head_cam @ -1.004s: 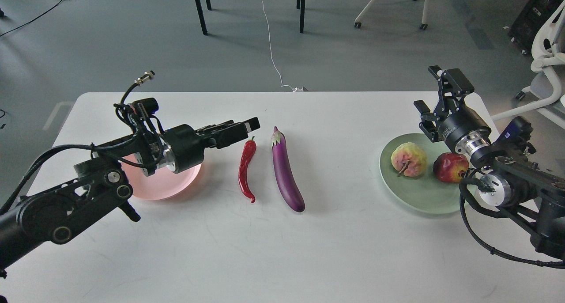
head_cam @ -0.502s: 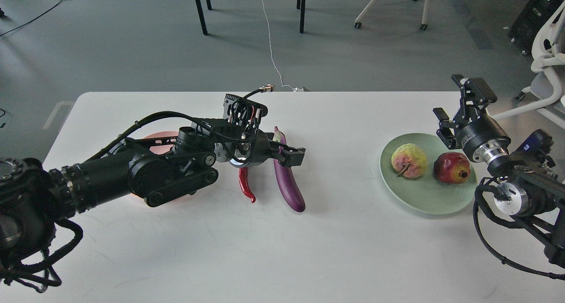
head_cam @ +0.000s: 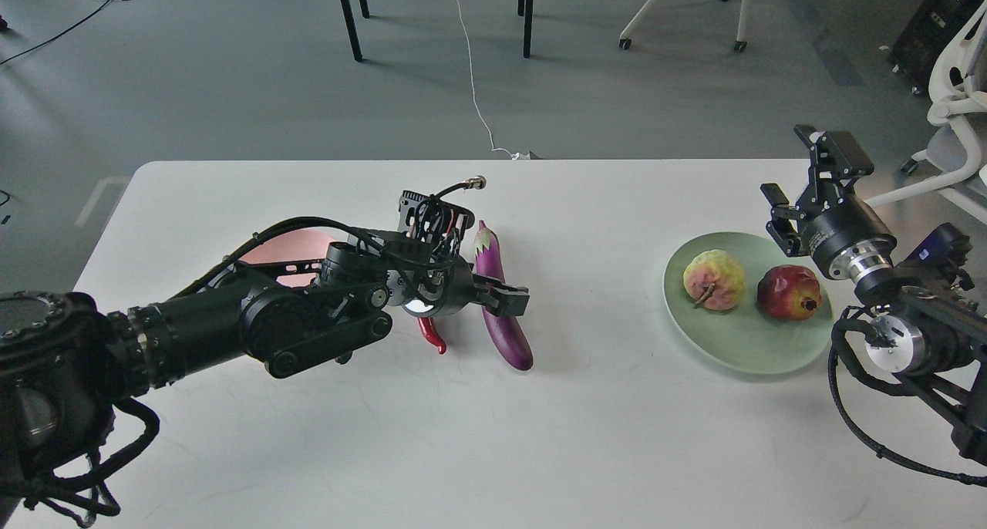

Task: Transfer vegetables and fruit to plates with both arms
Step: 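Reach the left gripper to the purple eggplant and grasp it, then lift the eggplant and lower it onto the pink plate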

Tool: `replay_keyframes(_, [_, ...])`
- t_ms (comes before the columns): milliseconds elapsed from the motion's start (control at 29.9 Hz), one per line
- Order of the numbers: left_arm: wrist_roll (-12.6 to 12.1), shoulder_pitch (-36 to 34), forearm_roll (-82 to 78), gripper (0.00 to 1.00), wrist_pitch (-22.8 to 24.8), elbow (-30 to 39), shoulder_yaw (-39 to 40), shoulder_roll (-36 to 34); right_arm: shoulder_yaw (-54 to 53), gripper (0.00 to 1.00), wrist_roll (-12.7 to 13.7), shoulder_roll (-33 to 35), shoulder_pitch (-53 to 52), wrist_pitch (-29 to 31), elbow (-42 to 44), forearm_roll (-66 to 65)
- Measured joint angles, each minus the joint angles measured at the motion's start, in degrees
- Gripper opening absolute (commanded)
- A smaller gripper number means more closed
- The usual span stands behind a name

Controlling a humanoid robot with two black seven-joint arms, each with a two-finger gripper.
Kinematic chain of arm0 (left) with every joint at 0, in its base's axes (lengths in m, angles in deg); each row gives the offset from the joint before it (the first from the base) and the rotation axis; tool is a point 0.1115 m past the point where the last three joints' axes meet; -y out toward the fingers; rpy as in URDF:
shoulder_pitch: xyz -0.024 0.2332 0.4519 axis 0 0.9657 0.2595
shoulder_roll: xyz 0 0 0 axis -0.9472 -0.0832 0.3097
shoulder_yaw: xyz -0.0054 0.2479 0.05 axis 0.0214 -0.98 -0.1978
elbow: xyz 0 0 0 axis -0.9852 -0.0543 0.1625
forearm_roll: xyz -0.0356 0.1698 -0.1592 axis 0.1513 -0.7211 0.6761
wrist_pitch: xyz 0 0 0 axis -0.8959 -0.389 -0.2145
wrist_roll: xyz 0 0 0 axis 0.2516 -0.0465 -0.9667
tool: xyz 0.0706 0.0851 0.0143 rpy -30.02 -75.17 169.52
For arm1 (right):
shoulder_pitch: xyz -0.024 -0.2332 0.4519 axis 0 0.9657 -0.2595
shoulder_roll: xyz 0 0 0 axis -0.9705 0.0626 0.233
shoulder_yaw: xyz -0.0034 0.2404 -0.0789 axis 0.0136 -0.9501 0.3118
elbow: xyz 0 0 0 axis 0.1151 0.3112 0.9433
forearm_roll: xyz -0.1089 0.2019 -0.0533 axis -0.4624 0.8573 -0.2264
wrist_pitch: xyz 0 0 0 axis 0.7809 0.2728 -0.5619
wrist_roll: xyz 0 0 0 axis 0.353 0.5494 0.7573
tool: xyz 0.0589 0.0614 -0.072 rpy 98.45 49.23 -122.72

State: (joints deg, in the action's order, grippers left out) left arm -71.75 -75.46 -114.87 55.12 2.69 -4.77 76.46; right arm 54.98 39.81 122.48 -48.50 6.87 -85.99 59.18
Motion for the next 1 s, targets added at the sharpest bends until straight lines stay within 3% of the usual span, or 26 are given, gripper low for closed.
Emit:
replay_keyframes(268, [-1.34, 1.23, 0.64, 0.92, -0.30, -0.12, -0.09, 0.13, -0.07, 0.97, 0.00, 0.07, 0.00, 0.00, 0.05, 0.04])
replay_keyframes(402, [-1.63, 1.70, 0.74, 0.68, -0.70, -0.17, 0.35, 1.29, -0.07, 0.97, 0.00, 0.07, 0.00, 0.00, 0.05, 0.04])
replay_keyframes(502, [-2.02, 2.33, 0.76, 0.64, -1.07, -0.46, 0.67, 2.10, -0.07, 0.97, 0.00, 0.08, 0.00, 0.00, 0.05, 0.07])
replay_keyframes(603, [-2.64, 2.50, 0.81, 0.40, -1.20, -0.92, 0.79, 2.77, -0.34, 0.97, 0.00, 0.07, 0.00, 0.00, 0.01, 0.08])
replay_keyframes(770, [-4.30, 2.52, 1.32, 0.10, -1.14, -1.24, 0.76, 3.16, -0.46, 0.97, 0.00, 0.08, -0.05, 0.00, -0.03, 0.08])
replay_keyframes(1004, [-6.75, 2.17, 7.71, 0.08, -1.16, -0.72, 1.30, 3.23, -0.49, 0.97, 0.00, 0.08, -0.09, 0.00, -0.03, 0.02])
